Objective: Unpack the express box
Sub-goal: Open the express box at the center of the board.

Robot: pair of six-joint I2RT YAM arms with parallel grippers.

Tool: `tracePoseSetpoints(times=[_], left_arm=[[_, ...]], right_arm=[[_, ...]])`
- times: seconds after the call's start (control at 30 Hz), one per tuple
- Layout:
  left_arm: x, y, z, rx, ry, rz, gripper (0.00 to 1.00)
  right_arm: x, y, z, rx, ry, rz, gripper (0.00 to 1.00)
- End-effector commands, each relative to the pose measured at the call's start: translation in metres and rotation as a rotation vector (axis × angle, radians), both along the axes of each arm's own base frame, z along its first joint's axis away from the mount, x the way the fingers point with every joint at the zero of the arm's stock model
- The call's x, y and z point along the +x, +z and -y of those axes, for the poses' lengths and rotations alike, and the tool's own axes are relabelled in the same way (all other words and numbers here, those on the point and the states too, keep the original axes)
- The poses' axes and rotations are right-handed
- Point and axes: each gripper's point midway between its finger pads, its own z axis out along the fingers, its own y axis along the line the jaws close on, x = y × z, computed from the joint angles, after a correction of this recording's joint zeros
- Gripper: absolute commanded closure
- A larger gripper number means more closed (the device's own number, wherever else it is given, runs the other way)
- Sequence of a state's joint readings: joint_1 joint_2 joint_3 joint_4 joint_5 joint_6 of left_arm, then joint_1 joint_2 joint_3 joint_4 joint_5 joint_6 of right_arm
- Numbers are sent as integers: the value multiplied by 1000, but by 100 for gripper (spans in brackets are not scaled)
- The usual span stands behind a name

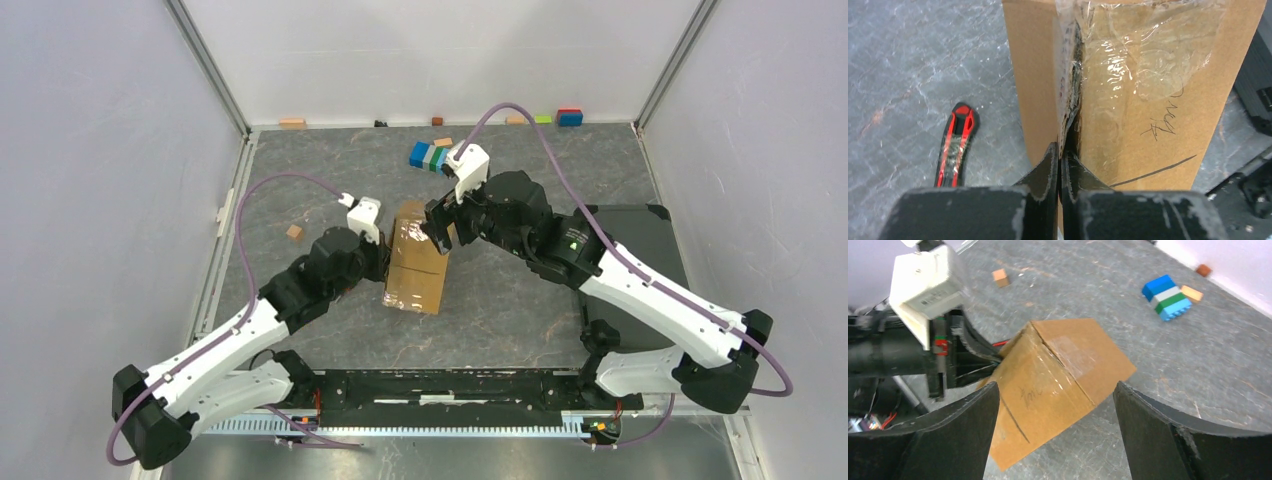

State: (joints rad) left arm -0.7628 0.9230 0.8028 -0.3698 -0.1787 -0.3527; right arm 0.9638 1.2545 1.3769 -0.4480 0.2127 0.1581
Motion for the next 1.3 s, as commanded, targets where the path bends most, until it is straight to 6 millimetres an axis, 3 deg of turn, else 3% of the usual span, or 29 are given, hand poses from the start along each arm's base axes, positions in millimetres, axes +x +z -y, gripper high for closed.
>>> tracePoseSetpoints(times=[0.0, 0.1, 0.27, 0.47, 0.63, 0.77, 1.07, 1.27], left_arm=[[16, 21, 17, -42, -92, 313, 98], [5, 16, 28, -84, -162, 412, 98], [-4, 11, 40, -26, -228, 459, 98], [-8, 10, 40, -16, -229, 468, 98], [-11, 9, 42, -19, -240, 469, 98], [-11, 8, 43, -16, -240, 466, 98], [-12, 9, 44, -17, -245, 467, 98], [-11, 10, 43, -17, -236, 469, 98]], right_arm=[[-26, -12, -16, -36, 202, -26, 16], [-31, -22, -15, -63, 227, -39, 26], [-41, -22, -19, -79, 300, -63, 32], [-45, -37, -26, -112, 329, -143, 36], [-37, -38, -25, -111, 294, -203, 43], [-43, -33, -27, -84, 320, -226, 45], [-51, -52, -28, -104, 338, -289, 49], [-45, -66, -21, -156, 295, -307, 52]])
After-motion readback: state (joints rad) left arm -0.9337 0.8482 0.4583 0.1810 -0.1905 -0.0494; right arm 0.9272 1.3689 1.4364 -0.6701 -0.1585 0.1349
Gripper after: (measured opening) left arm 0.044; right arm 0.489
